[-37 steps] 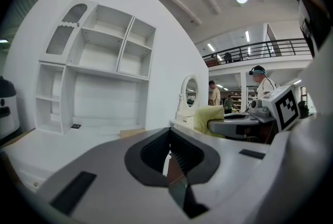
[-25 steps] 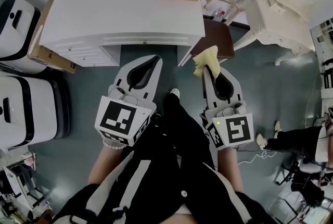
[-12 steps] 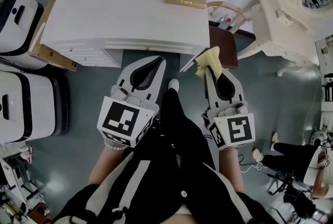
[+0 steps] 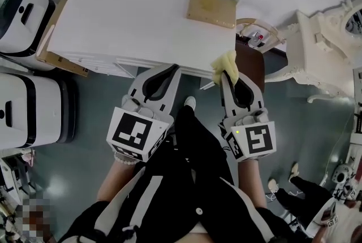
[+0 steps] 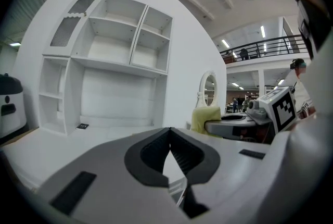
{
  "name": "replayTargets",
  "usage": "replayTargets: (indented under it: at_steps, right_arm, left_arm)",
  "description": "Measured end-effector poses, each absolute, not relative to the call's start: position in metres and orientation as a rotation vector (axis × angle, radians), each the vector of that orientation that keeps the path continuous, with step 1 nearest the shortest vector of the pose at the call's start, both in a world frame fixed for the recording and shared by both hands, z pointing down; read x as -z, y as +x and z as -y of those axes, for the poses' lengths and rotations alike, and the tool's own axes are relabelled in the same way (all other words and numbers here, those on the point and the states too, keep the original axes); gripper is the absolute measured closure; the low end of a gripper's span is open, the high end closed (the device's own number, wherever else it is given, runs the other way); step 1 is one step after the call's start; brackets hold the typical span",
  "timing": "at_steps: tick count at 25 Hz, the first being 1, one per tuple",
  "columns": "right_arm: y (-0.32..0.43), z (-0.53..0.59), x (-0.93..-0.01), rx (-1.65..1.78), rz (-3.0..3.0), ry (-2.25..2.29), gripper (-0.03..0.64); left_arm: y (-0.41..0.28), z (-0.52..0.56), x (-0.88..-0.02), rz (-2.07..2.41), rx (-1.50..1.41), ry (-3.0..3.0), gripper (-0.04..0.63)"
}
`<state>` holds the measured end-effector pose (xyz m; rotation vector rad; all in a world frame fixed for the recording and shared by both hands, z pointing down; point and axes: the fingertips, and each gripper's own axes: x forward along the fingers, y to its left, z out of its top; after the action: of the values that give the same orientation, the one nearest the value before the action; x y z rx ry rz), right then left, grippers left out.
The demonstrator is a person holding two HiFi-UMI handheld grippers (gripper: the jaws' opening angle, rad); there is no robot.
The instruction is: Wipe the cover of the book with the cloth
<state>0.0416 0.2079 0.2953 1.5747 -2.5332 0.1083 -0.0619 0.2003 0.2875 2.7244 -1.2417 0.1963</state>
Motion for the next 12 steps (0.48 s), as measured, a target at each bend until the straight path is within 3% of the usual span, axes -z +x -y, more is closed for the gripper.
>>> replayTargets:
  at_steps: [12]
  right_arm:
    - [0.083,-0.091,-0.296,-0.126,2.593,1.436,0.58]
  left_arm:
    - [-0.017,-0.094,-0.283,1.349,-0.198,2.659,0.594]
